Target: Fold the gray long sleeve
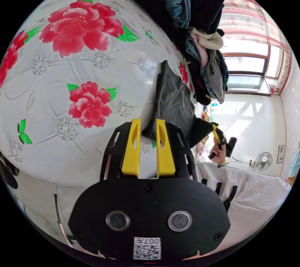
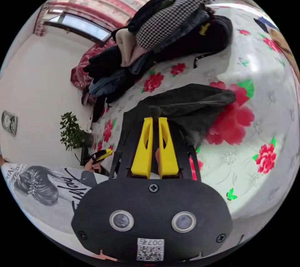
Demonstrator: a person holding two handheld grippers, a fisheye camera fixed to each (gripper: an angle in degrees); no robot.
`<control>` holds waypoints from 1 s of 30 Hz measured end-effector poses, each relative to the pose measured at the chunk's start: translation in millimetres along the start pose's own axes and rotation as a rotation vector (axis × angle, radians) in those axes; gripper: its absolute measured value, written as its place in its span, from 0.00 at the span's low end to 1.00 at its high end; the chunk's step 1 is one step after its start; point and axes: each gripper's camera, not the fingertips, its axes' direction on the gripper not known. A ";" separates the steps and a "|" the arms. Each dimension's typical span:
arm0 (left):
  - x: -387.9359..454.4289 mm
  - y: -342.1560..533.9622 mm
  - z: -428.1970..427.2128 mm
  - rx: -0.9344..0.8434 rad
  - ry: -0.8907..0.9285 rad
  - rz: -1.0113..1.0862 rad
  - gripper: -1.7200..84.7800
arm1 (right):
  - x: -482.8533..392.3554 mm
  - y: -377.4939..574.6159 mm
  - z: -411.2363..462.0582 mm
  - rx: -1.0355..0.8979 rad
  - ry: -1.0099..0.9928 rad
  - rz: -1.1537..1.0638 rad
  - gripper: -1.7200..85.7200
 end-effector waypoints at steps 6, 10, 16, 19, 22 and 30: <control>-17.4 2.8 -1.2 0.012 0.095 -0.030 0.14 | -172.3 16.4 122.8 -0.351 -0.126 -0.586 0.06; -30.6 2.4 11.8 -0.014 0.162 -0.056 0.15 | -188.3 43.0 197.4 -0.611 -0.178 -0.590 0.08; -39.4 -5.1 33.3 -0.053 0.259 -0.014 0.18 | -98.7 11.0 170.3 -0.453 -0.122 -0.237 0.11; -35.2 -19.6 57.8 -0.097 0.271 0.024 0.17 | -31.4 13.1 146.1 -0.322 -0.066 0.019 0.12; -24.3 -42.2 96.3 -0.169 0.253 0.076 0.12 | 12.7 26.5 142.8 -0.286 -0.067 0.202 0.12; -23.8 -102.9 155.5 -0.269 0.138 0.151 0.07 | -14.7 1.1 225.3 -0.417 -0.064 0.219 0.12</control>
